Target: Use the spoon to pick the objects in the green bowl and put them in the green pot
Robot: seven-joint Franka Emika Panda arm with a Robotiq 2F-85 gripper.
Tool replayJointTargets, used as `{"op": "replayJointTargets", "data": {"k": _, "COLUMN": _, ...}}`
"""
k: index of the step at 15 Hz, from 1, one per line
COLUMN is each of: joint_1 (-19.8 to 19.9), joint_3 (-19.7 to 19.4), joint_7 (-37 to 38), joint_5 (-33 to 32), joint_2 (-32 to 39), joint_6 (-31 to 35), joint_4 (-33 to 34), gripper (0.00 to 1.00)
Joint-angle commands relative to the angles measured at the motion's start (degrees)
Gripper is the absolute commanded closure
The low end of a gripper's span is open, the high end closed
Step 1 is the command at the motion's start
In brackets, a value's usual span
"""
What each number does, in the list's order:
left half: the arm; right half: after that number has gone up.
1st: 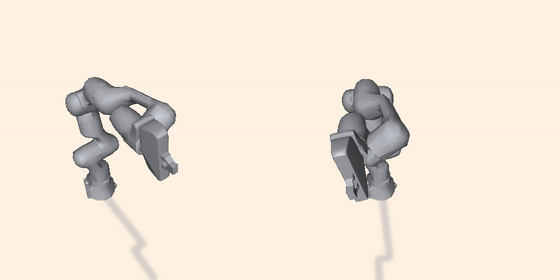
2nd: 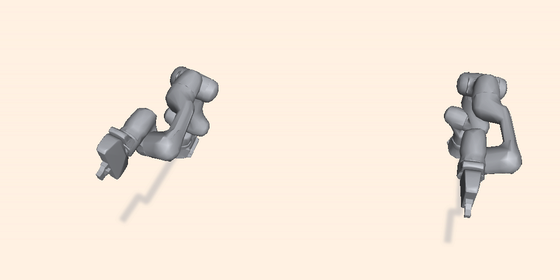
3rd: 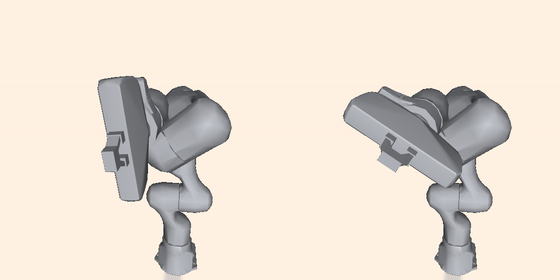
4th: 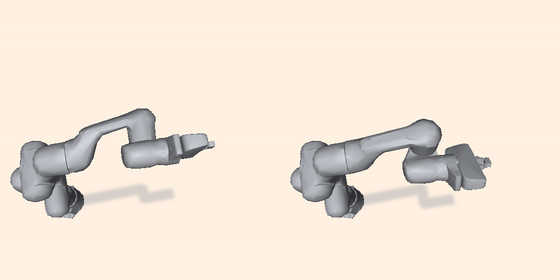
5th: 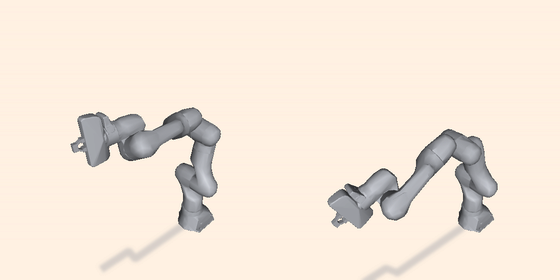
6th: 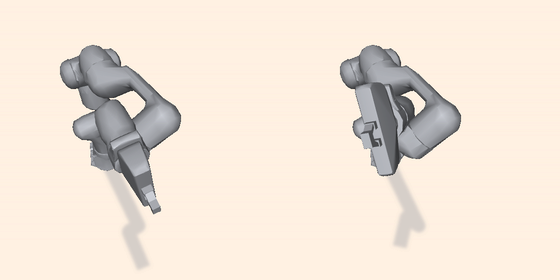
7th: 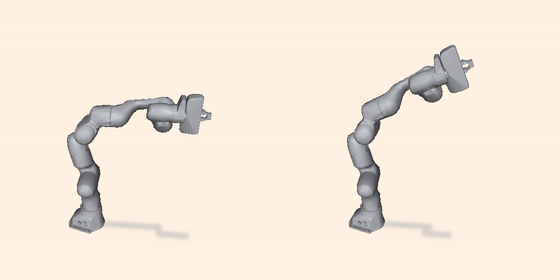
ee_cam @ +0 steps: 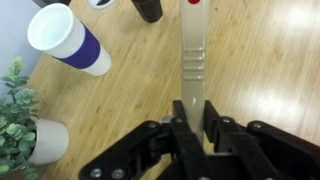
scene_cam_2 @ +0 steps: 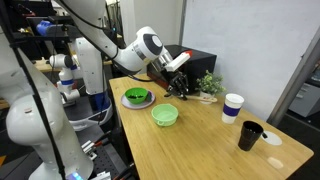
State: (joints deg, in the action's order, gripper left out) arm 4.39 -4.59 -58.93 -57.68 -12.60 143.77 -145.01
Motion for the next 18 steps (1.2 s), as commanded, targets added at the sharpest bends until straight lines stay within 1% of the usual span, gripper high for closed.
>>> {"op": "replayJointTargets", "data": {"k": 1, "joint_1": -0.6, "joint_3": 0.8, "joint_7": 5.8, "joint_5": -4.3, "joint_2": 3.6, "joint_6": 0.0, "joint_4": 0.6, "gripper": 0.94}}
{"op": "replayJointTargets", "data": {"k": 6, "joint_1": -1.8, "joint_3": 1.5, "joint_7": 10.6, "joint_5": -7.8, "joint_2": 8.1, "joint_6": -0.5, "joint_4": 1.3, "gripper": 0.94}}
{"op": "replayJointTargets", "data": {"k": 9, "joint_1": -2.3, "joint_3": 2.1, "joint_7": 12.9, "joint_5": -11.1, "joint_2": 10.2, "joint_6": -1.5, "joint_4": 1.6, "gripper": 0.94}}
{"op": "replayJointTargets", "data": {"k": 13, "joint_1": -3.0, "joint_3": 2.6, "joint_7": 17.9, "joint_5": -18.8, "joint_2": 11.1, "joint_6": -4.6, "joint_4": 1.8, "gripper": 0.94}}
{"op": "replayJointTargets", "data": {"k": 15, "joint_1": -3.5, "joint_3": 3.4, "joint_7": 21.1, "joint_5": -23.9, "joint_2": 10.8, "joint_6": -7.8, "joint_4": 1.6, "gripper": 0.94}}
{"op": "replayJointTargets", "data": {"k": 18, "joint_1": -5.1, "joint_3": 5.2, "joint_7": 23.6, "joint_5": -30.2, "joint_2": 10.2, "joint_6": -12.7, "joint_4": 0.6, "gripper": 0.94}}
